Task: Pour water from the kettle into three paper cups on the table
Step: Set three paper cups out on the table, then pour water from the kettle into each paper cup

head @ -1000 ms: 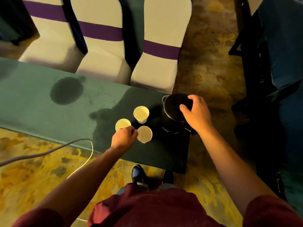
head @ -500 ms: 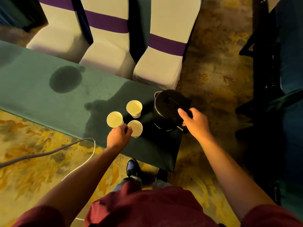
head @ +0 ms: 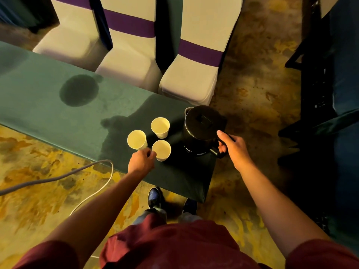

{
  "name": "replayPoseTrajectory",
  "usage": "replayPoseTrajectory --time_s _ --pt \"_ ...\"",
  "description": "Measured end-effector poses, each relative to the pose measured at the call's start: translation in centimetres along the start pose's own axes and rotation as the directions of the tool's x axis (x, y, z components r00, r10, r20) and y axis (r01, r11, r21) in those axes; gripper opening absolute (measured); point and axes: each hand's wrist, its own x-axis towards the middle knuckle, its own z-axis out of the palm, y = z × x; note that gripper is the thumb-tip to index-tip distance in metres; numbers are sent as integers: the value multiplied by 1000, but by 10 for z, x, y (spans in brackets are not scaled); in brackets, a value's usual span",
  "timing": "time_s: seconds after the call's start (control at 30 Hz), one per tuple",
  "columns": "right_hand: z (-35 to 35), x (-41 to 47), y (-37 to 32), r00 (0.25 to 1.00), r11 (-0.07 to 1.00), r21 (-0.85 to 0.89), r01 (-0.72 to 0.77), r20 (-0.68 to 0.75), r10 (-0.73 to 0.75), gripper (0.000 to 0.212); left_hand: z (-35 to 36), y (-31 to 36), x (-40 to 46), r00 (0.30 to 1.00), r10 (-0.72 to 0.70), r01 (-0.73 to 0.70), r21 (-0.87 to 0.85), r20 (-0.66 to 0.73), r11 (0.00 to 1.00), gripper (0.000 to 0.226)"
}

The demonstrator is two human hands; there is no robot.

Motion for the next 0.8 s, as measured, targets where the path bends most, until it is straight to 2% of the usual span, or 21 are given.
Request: replayPoseTrajectory --time_s 0.2,0.37,0.57,0.7,0.8 --pt "14 -3 -10 997 999 -22 28 -65 -30 43 -4 -3 5 998 19 -19 2 53 1000 25" --pt "13 -15 -25 997 988 -131 78 -12 -80 41 -5 -6 12 997 53 -52 -22 55 998 28" --pt "10 -38 -47 994 973 -207 101 56 -91 42 -6 -12 19 983 88 -82 -42 162 996 29" --pt "9 -48 -49 995 958 -267 103 18 -102 56 -5 -14 22 973 103 -90 -73 204 993 31" --pt "13 -54 -48 993 924 -364 120 32 -117 51 -4 -16 24 966 118 -96 -105 231 990 31"
